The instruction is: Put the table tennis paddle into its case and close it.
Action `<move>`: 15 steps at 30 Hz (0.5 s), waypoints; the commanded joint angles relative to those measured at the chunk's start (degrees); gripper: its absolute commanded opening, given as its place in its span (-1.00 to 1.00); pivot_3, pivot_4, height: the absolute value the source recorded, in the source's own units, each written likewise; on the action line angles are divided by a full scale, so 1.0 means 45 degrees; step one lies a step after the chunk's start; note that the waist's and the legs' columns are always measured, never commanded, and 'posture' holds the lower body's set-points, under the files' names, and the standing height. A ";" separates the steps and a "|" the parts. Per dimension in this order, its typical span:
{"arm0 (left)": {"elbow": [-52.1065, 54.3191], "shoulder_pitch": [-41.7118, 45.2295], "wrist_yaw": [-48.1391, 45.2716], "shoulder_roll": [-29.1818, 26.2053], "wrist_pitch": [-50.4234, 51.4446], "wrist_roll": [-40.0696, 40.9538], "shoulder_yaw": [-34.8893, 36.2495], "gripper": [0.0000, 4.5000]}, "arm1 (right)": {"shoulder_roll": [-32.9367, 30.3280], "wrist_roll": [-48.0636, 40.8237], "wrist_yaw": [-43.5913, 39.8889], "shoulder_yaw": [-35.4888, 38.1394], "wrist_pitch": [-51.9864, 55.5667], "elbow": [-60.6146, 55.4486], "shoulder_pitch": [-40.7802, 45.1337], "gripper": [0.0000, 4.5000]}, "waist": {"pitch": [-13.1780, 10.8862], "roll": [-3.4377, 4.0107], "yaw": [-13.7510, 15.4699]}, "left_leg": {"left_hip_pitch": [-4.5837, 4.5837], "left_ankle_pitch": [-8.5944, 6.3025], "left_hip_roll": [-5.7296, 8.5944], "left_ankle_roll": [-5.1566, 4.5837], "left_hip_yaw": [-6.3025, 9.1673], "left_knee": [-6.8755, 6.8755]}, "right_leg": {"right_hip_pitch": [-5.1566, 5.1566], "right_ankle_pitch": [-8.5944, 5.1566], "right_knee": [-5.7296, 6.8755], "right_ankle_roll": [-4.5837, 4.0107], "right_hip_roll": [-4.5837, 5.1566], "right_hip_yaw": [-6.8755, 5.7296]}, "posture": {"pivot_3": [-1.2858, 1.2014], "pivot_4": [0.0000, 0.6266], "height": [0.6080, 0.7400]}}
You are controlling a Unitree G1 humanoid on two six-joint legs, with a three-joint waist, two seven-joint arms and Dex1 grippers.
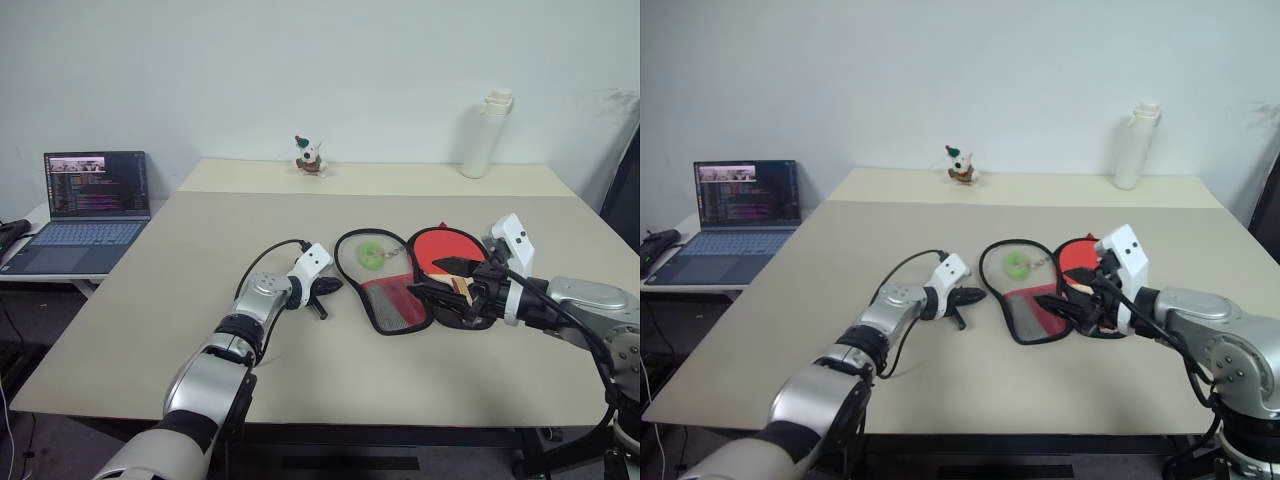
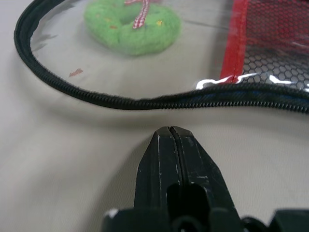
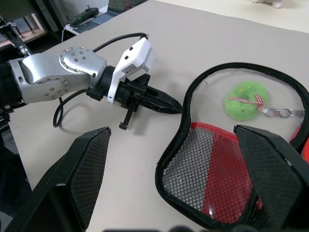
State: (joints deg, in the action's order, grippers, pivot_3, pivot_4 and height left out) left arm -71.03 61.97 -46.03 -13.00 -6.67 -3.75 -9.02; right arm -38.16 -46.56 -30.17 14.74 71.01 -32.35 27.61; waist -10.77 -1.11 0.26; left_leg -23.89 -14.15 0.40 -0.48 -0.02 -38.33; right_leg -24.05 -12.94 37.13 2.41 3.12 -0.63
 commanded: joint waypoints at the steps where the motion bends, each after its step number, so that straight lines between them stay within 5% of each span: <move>1: -0.0226 0.1352 0.0187 0.0397 -0.0405 -0.0038 0.0352 -0.99 | -0.0472 -0.0290 0.0069 0.0811 -0.0212 -0.0494 -0.0376 1.00 | -0.0004 -0.0007 0.0024 | -0.0006 0.0000 0.0001 0.0000 -0.0002 -0.0007 | -0.0002 0.0002 -0.0001 0.0003 0.0000 0.0001 | 0.03 -0.52 1.00; 15: -0.1136 0.4222 0.0802 0.3130 -0.0614 -0.0561 0.0704 -0.99 | -0.0935 -0.1901 0.1824 0.3696 0.0862 -0.2336 -0.2843 1.00 | -0.0012 -0.0020 -0.0002 | -0.0019 -0.0003 0.0001 -0.0004 -0.0012 -0.0018 | -0.0005 0.0009 -0.0010 0.0019 0.0000 0.0012 | 0.03 -0.52 1.00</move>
State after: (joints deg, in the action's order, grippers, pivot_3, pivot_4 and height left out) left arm -77.12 77.54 -43.62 -0.31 -8.19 -6.17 -6.68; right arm -41.73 -53.35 -23.06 28.32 74.49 -40.45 15.11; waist -10.82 -1.21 0.26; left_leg -24.00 -14.16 0.41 -0.50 -0.04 -38.41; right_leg -24.07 -12.90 37.07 2.50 3.12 -0.60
